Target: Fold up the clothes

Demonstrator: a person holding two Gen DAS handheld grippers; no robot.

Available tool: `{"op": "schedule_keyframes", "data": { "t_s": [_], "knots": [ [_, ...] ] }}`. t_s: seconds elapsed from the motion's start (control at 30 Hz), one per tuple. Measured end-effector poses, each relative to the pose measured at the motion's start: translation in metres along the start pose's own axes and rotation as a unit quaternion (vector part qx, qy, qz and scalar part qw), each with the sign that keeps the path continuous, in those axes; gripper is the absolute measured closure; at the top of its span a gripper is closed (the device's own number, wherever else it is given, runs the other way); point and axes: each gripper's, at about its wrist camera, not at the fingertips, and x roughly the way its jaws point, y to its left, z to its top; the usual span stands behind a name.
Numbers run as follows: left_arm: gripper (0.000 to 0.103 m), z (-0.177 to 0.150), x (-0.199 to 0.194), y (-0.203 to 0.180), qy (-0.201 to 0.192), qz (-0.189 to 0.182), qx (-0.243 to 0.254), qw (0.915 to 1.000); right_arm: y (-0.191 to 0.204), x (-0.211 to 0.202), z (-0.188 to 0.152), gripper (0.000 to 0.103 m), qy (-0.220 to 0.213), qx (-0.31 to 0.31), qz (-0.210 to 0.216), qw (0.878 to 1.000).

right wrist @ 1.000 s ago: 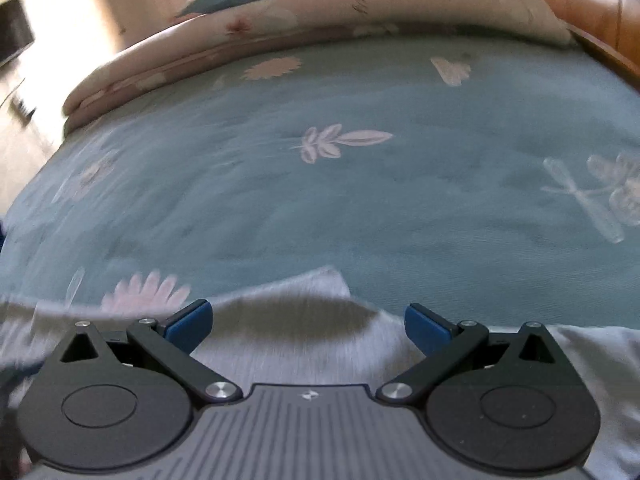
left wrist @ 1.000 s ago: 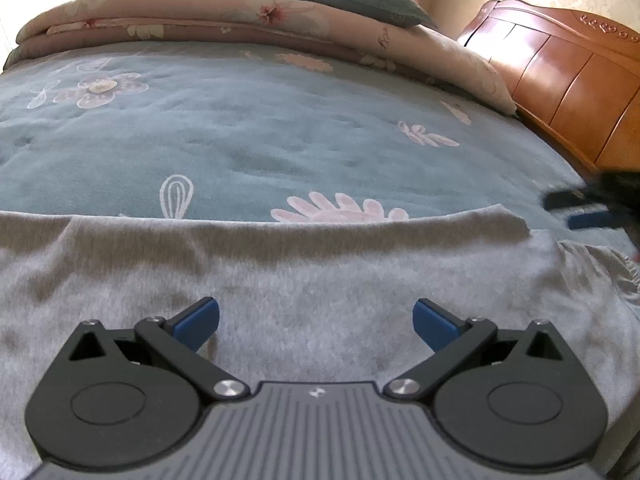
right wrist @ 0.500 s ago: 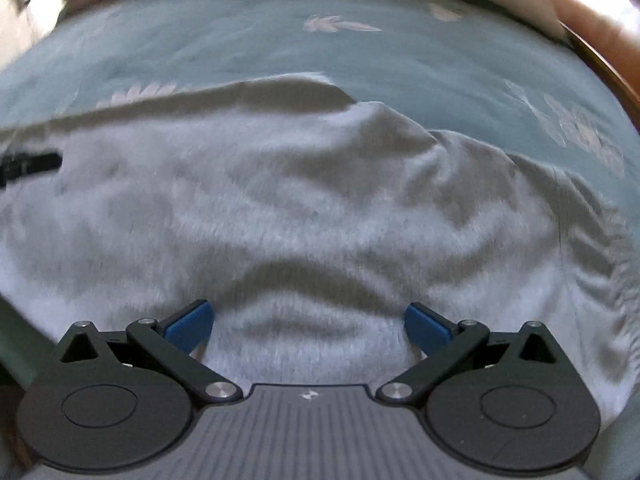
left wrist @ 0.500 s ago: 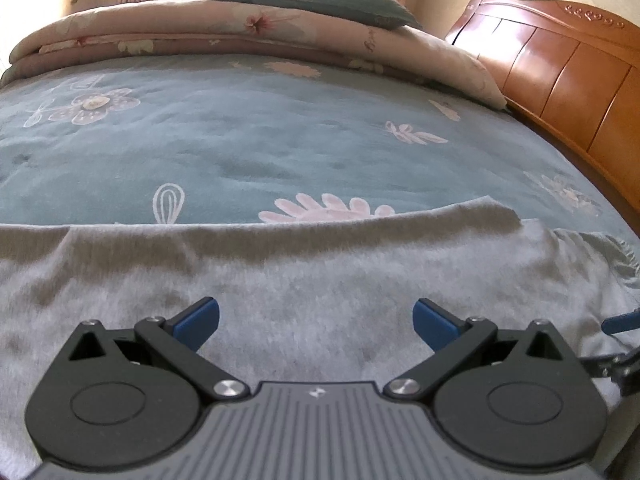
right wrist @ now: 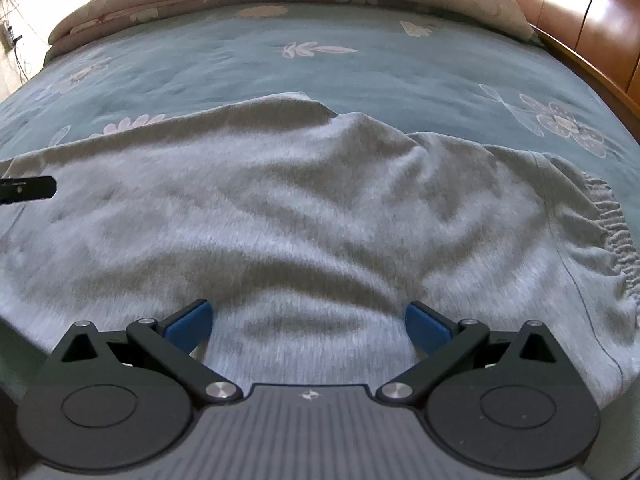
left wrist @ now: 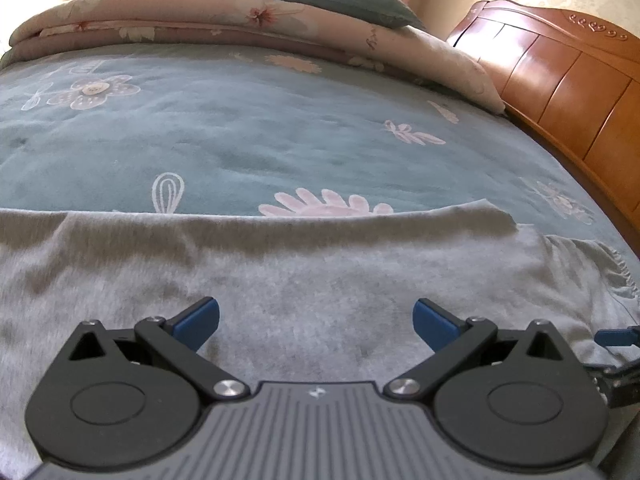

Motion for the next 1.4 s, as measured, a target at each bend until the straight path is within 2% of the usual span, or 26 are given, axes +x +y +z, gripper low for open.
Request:
{"op": "schedule_keyframes", "data": {
  "t_s": [0.1,0.23,0.3,0.47,0.7,0.87,1.0,1.1,1.27,1.33,1.4],
  "knots": [
    [0.001,0.0,-0.001,0.0,-0.002,-0.002,-0.001,1.0,0.003,-0.005,-0.003,0.0,-0.01,-0.001,-0.005,1.0],
    [0.001,0.0,-0.001,0.0,-0.004,-0.003,-0.003,1.0,0.013,-0.02,-0.003,0.0,-0.053,-0.006,0.022,0.998],
    [0.001,0.0,-0.001,0.0,-0.003,-0.004,-0.005,1.0,0.023,-0.019,0.0,0.0,-0.061,-0.017,0.023,0.998],
    [0.001,0.001,-0.002,0.001,-0.003,-0.006,-0.006,1.0,0.041,0.003,-0.002,0.0,-0.035,-0.03,0.018,0.999],
    [0.001,0.004,-0.004,0.002,-0.008,-0.01,-0.013,0.9998,0.043,-0.008,-0.012,0.0,-0.038,-0.021,0.011,0.999],
    [0.001,0.002,-0.004,-0.003,-0.007,-0.01,-0.006,0.9999,0.035,-0.031,-0.024,0.0,-0.073,-0.02,-0.011,0.997],
    [0.001,0.0,0.0,-0.006,0.002,-0.011,-0.004,0.9999,0.02,-0.019,-0.032,0.0,-0.045,0.011,-0.008,0.999],
    [0.001,-0.003,0.001,-0.009,0.008,-0.015,0.0,0.9999,0.026,-0.017,-0.04,0.0,-0.058,-0.008,-0.022,0.998],
    [0.001,-0.012,-0.016,-0.035,-0.028,-0.059,0.05,0.9966,0.033,-0.014,-0.043,0.0,-0.07,-0.008,-0.042,0.997],
    [0.001,-0.018,-0.015,-0.049,-0.019,-0.074,0.071,0.9945,0.032,-0.014,-0.044,0.0,-0.074,-0.008,-0.044,0.996],
    [0.001,-0.026,-0.006,-0.061,0.011,-0.087,0.09,0.992,0.032,-0.014,-0.044,0.0,-0.076,-0.008,-0.045,0.996]
  ]
}}
